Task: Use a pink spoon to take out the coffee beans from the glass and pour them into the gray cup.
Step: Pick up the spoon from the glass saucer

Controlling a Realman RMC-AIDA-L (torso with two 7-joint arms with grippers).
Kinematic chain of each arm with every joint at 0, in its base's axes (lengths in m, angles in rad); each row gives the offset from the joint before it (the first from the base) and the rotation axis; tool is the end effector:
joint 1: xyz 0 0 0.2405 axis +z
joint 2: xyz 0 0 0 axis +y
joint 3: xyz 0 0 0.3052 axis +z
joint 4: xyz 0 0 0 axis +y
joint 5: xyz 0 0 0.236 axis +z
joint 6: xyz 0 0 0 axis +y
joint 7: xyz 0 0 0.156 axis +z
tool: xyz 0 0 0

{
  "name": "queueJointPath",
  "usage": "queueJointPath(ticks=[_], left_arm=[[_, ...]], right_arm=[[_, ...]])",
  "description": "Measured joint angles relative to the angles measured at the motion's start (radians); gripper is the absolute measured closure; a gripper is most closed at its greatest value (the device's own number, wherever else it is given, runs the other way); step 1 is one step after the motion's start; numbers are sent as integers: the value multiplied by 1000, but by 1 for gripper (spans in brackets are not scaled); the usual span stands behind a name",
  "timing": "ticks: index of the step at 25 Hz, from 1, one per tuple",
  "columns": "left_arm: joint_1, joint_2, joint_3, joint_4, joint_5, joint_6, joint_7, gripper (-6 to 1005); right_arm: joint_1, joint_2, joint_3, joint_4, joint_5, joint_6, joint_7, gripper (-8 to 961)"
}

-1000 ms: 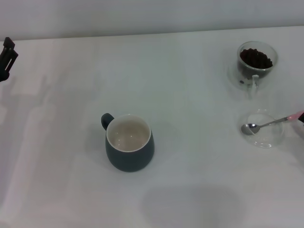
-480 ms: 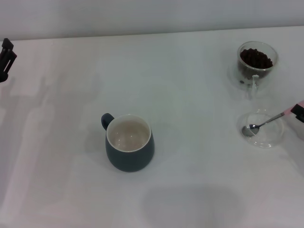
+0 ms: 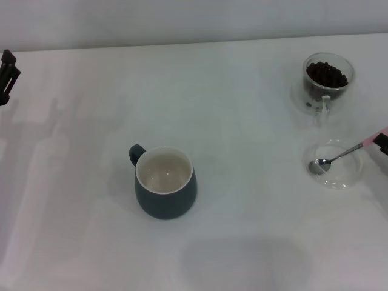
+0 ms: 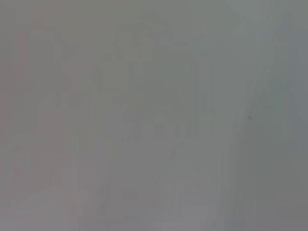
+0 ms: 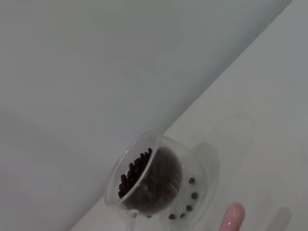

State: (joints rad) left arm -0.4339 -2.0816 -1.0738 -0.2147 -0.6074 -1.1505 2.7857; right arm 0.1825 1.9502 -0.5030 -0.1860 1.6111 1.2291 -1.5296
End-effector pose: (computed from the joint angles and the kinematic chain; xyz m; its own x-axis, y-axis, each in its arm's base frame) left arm -0.3655 0.3846 -0.0514 0.5451 -0.0551 0.8365 0.8170 -0.1891 -0.5448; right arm 0.5011 0.2523 0.0053 -0.1131 -0.4569 -0.8823 -0.9936 0.0542 0.0994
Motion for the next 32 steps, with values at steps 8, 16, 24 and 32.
queueJointPath(ticks=[8, 16, 24, 32], left_arm=[[-1, 0, 0, 0, 0, 0, 0, 107], [1, 0, 0, 0, 0, 0, 0, 107], [1, 0, 0, 1, -18, 0, 0, 107], [2, 0, 0, 2, -21, 0, 0, 106]], right_arm=[[21, 16, 14, 2, 1, -9, -2, 560], [37, 34, 50, 3, 1, -31, -3, 578], [36, 34, 51, 3, 1, -29, 0, 596], [38, 36, 50, 4, 1, -28, 0, 832]])
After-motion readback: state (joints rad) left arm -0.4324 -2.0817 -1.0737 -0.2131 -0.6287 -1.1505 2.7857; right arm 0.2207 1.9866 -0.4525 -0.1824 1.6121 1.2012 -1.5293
